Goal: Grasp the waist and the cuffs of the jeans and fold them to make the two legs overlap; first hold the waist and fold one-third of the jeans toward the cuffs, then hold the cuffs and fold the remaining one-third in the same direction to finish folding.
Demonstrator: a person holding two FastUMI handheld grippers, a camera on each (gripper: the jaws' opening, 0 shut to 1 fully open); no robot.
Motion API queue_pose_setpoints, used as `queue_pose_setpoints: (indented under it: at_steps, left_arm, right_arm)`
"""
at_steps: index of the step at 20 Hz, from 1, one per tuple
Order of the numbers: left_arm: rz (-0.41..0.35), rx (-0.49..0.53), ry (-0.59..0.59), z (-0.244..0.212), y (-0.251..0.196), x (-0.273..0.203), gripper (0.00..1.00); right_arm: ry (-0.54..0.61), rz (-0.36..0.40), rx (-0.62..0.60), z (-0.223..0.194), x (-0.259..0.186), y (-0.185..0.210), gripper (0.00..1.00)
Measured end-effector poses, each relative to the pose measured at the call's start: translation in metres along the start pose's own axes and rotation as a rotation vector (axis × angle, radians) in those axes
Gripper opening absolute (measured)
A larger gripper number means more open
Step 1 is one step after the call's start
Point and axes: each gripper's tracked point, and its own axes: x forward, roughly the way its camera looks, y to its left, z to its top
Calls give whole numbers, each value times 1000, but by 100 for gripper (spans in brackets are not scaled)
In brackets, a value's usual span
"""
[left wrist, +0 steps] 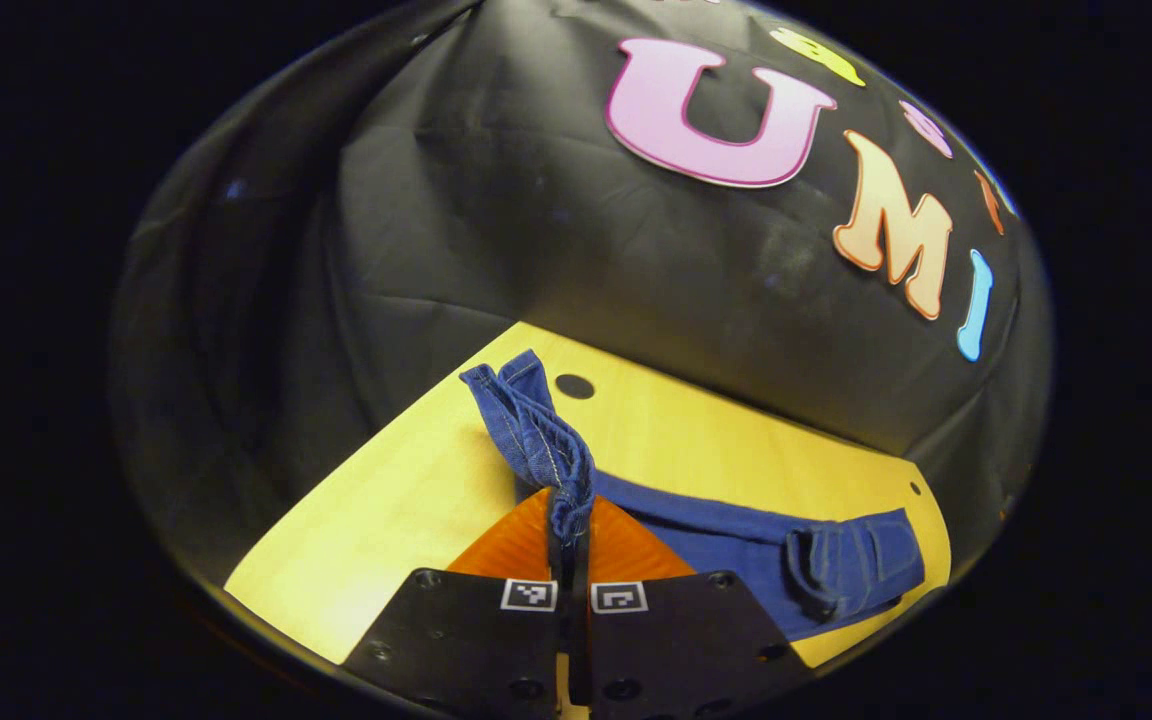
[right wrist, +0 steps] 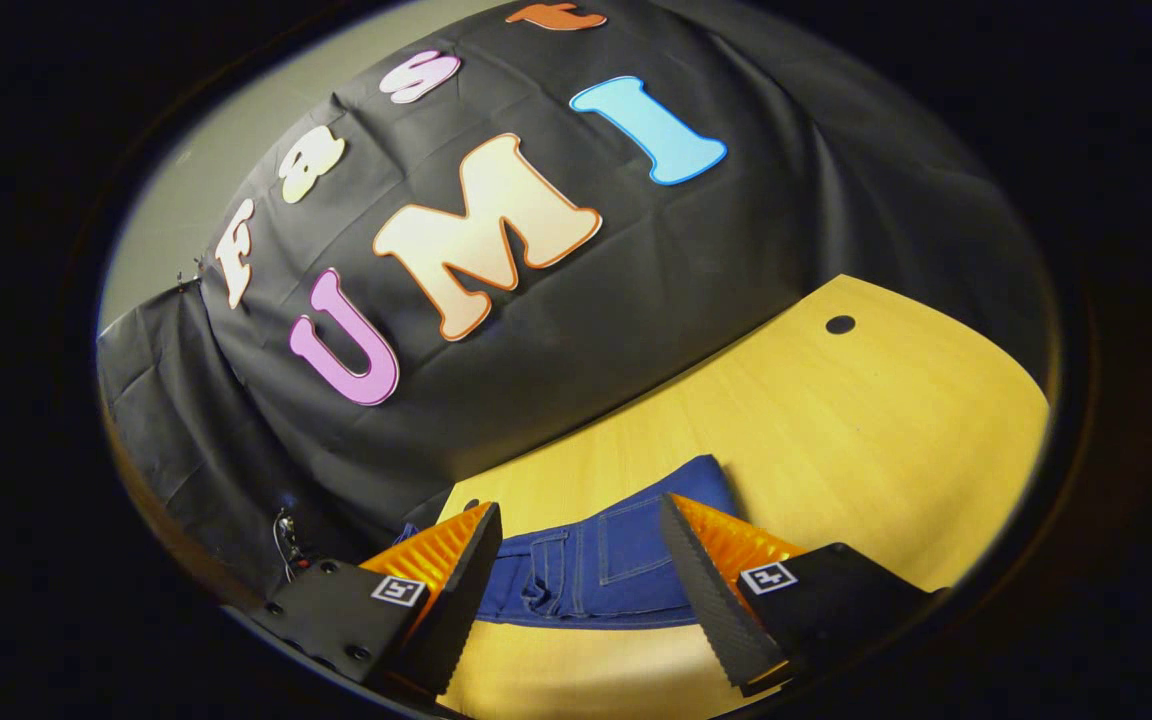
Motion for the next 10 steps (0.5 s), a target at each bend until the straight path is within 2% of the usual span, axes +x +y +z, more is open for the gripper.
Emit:
queue_pose_setpoints:
  at_steps: [5, 10]
  left_arm:
    - [-55, 62, -43, 9, -90, -5, 0]
    - [-119, 83, -54, 8, -167, -20, 0]
  right_arm:
    - [8, 34, -12, 30, -25, -37, 98]
    - [26, 55, -44, 37, -48, -58, 98]
